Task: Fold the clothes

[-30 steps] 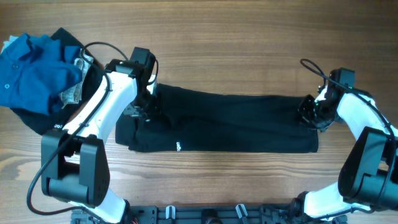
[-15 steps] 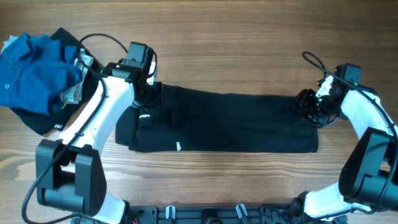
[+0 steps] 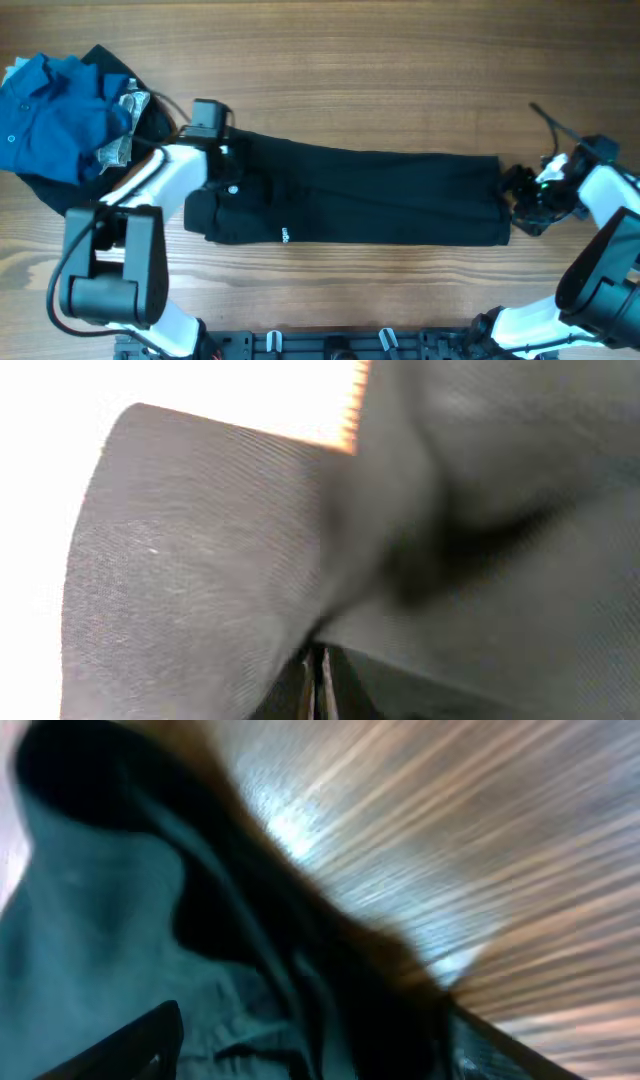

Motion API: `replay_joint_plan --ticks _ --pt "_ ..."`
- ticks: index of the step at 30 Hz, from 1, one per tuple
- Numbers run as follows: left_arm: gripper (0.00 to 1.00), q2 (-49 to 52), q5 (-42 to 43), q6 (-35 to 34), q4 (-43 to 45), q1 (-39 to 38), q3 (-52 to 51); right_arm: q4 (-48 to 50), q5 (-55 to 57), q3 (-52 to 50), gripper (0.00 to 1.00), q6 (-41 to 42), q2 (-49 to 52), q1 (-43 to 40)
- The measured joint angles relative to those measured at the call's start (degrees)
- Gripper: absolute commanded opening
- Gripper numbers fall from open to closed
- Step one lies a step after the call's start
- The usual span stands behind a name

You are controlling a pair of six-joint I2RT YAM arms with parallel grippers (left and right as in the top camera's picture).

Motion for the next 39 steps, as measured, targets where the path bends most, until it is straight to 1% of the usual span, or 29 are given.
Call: replay_joint_plan --ticks 3,7,12,13,14,16,17,19,21,24,30,32,34,37,39 --pt "0.04 0.6 -0.4 -0.9 1.3 5.9 0.0 3.8 -1.0 -1.7 0.85 -1.7 -1.2 2.4" --pt "0.04 0.7 -0.5 -1.0 2.3 10.5 0.0 7.5 -3.9 -3.2 0.84 -4.9 -1.8 5.9" --pt "0.04 0.8 -1.0 -0.9 3.0 12.3 0.0 8.0 -8.8 -4.1 0.81 -10.3 -1.7 9.4" --pt "0.04 0.8 -1.0 -1.0 3.0 12.3 0.0 7.6 -9.0 -4.1 0.79 -10.6 -1.7 10.0" --pt "0.04 0.8 -1.0 -1.0 3.0 12.3 0.0 6.9 -8.9 -4.2 0.73 -10.5 -1.7 11.0" --pt "0.04 0.8 -1.2 -0.9 3.0 12.4 0.0 5.5 -7.4 -4.2 0.68 -8.9 -1.7 12.2" --pt "0.04 0.8 -1.4 -0.9 3.0 12.3 0.0 5.0 -7.0 -4.2 0.63 -8.4 -1.6 12.3" --pt "0.04 0.8 -1.5 -1.0 3.0 12.4 0.0 4.6 -6.4 -4.3 0.54 -8.1 -1.6 12.6" --pt "0.04 0.8 -1.6 -0.9 3.0 12.4 0.0 4.7 -6.6 -4.6 0.42 -8.8 -1.5 12.6" --pt "0.05 0.8 -1.6 -1.0 3.1 12.4 0.0 5.9 -7.9 -5.4 0.04 -9.7 -0.8 12.7" --pt "0.05 0.8 -1.6 -0.9 3.4 12.4 0.0 6.8 -8.8 -5.9 0.04 -9.6 -0.2 12.7" --pt "0.06 0.1 -1.6 -0.9 2.3 12.4 0.0 6.5 -8.8 -5.8 0.04 -7.9 -0.2 12.5" --pt "0.08 -1.6 -1.7 -0.9 0.7 12.4 0.0 3.9 -8.7 -4.2 0.04 -5.3 0.1 11.2" --pt "0.09 -9.2 -1.8 -0.7 -5.6 12.4 0.6 -0.4 -7.3 0.1 0.04 -2.8 0.3 8.9" --pt "0.1 -14.1 -1.8 -0.7 -7.0 12.4 1.1 -4.5 -4.7 4.3 0.04 -1.7 0.4 7.2"
